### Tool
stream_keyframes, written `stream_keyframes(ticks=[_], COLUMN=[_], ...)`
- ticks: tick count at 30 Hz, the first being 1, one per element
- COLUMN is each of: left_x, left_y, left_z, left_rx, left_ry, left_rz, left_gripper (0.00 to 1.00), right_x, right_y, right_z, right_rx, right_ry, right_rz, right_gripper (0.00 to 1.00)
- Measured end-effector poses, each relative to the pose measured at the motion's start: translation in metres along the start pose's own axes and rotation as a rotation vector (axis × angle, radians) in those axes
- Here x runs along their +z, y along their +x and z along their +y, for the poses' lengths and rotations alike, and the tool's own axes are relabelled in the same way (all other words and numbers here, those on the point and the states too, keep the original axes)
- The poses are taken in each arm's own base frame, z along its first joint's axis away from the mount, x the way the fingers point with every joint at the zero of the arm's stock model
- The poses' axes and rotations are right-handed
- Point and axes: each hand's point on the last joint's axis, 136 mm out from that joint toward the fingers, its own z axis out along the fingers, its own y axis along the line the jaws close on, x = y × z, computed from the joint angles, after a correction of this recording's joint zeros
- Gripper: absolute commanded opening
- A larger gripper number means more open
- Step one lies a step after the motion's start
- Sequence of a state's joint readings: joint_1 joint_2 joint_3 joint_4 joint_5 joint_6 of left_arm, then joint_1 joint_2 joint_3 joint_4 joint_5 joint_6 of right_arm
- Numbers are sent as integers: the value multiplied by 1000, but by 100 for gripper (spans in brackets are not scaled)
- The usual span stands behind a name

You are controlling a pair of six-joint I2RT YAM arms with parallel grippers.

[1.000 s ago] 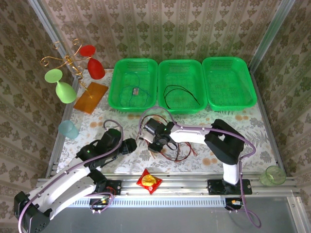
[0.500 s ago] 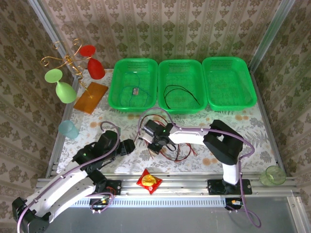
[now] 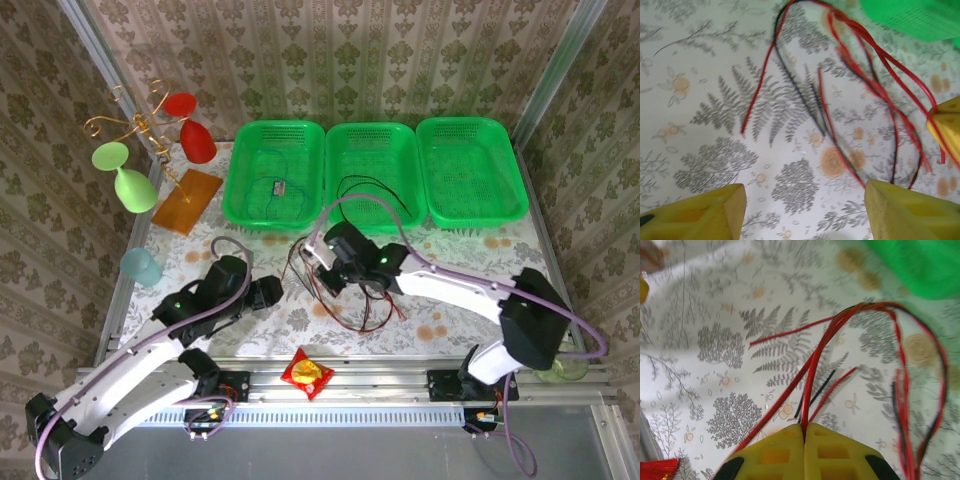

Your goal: Untangle the cables

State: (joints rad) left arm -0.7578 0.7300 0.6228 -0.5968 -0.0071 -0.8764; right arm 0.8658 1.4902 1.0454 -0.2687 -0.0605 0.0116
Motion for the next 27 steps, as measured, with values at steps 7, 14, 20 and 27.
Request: stream_keyframes(ticks=[7, 14, 20, 27], left_x=[-4, 7, 13, 15], left_y=[-20, -26, -33, -46], left_z=[-41, -80, -118, -170], left_rx=[29, 56, 81, 54], left_ry=[106, 218, 318, 517], left_rz=[-22, 4, 20, 2], left_gripper=[64, 63, 62, 51], right_x=[-52, -73, -73, -74], right_y=[-25, -35, -31, -31], right_z=[-32, -41, -38, -37], right_rx=[123, 170, 182, 197], right_ry=[17, -6, -34, -43], right_rz=[-170, -241, -237, -242], right_gripper=[0, 0, 0, 0])
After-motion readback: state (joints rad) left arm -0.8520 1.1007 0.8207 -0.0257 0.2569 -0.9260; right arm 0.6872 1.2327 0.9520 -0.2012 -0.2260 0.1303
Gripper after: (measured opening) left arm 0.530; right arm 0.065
